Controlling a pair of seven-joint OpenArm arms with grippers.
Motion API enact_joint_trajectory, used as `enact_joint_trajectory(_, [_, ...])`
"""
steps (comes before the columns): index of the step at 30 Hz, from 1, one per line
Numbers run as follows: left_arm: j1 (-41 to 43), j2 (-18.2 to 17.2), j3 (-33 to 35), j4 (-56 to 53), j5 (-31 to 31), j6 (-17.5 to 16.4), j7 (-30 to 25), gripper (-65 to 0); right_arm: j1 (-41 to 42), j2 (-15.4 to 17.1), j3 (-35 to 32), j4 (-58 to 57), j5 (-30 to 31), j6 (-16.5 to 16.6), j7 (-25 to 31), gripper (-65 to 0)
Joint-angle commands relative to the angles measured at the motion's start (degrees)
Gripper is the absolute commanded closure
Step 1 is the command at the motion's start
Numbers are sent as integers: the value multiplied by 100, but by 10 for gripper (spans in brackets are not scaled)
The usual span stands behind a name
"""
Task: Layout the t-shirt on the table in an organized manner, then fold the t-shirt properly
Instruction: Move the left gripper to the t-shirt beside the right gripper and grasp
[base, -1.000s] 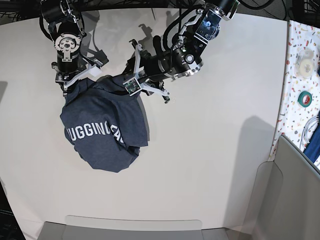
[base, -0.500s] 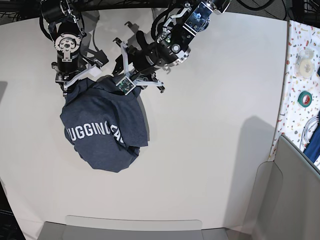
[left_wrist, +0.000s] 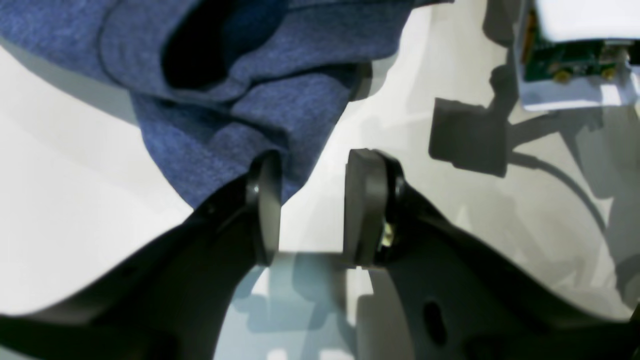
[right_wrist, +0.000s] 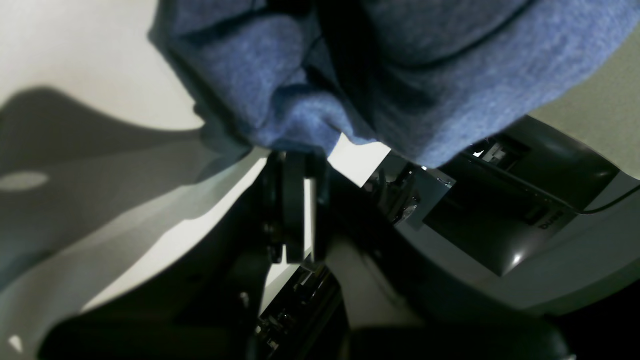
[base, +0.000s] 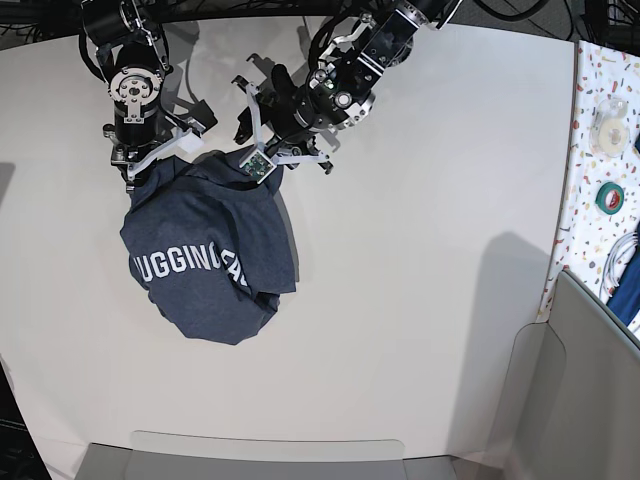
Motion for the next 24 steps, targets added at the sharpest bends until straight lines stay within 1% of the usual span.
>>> enact_joint_trajectory(1, [-44,63,3,92,-26,1,-147,-220,-299,13,-24,-194,343,546,8,0])
enact_joint_trajectory(4, [-61,124,3,92,-26,45,-147,-220,-299,13,-24,-194,343,546,8,0])
enact_joint_trajectory(8, [-70,177,11,92,-26,397,-156,-220,-299,13,-33,-203,351,546,8,0])
enact_joint_trajectory(14, [-70,186,11,92,-35,450,-200,-220,-299,13,-50,-203,351,546,8,0])
enact_joint_trajectory(17, [-70,186,11,92,-44,450,-481,-220,-299,13,-42,-203,351,546,8,0])
enact_joint_trajectory(20, [-44,195,11,92,-53,450,-604,-220,-299,13,-42,-203,351,546,8,0])
enact_joint_trajectory(22, [-44,300,20,84,-53,450,-604,-220,-299,13,-50,-203,351,546,8,0])
enact_joint_trajectory(24, [-44,326,20,84,-53,450,-604,-220,-299,13,-50,-203,360,546,8,0])
